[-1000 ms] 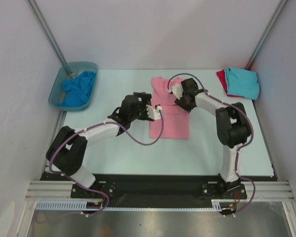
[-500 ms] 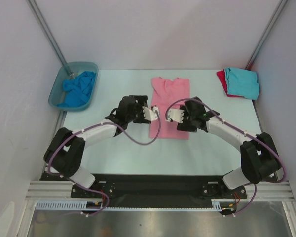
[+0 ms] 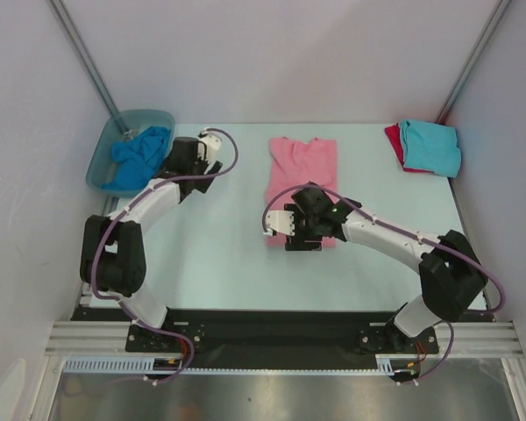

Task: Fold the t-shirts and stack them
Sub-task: Fold the tshirt

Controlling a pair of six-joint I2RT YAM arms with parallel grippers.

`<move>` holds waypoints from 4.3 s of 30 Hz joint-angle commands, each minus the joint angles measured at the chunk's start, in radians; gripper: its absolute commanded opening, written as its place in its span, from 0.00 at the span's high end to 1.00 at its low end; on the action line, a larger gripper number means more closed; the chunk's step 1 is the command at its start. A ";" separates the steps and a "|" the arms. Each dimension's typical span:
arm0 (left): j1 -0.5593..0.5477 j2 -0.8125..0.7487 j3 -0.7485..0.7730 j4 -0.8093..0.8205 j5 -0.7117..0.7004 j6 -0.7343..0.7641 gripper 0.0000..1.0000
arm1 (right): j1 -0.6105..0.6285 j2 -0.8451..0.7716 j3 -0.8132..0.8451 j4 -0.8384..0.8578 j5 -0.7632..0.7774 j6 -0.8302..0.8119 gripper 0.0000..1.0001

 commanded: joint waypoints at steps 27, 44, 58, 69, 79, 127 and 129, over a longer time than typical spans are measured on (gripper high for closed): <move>0.157 -0.070 0.093 -0.054 -0.045 -0.212 0.00 | 0.038 0.244 -0.018 0.286 0.055 0.086 0.23; 0.176 -0.065 0.141 -0.037 -0.046 -0.179 0.00 | 0.043 0.123 -0.110 0.171 0.069 -0.008 0.22; 0.176 -0.050 0.171 -0.031 -0.039 -0.200 0.00 | 0.052 0.205 -0.162 0.343 0.104 0.060 0.30; 0.178 -0.005 0.248 -0.027 -0.039 -0.183 0.00 | 0.034 0.172 -0.039 0.185 0.083 0.015 1.00; 0.178 0.038 0.317 -0.022 -0.026 -0.177 0.00 | -0.054 0.212 0.401 -0.365 -0.096 -0.072 1.00; 0.190 0.159 0.409 -0.028 -0.032 -0.145 0.00 | -0.330 0.963 1.257 -0.031 0.041 -0.422 1.00; 0.190 0.159 0.406 -0.030 -0.029 -0.146 0.00 | -0.330 0.965 1.248 -0.017 0.050 -0.419 1.00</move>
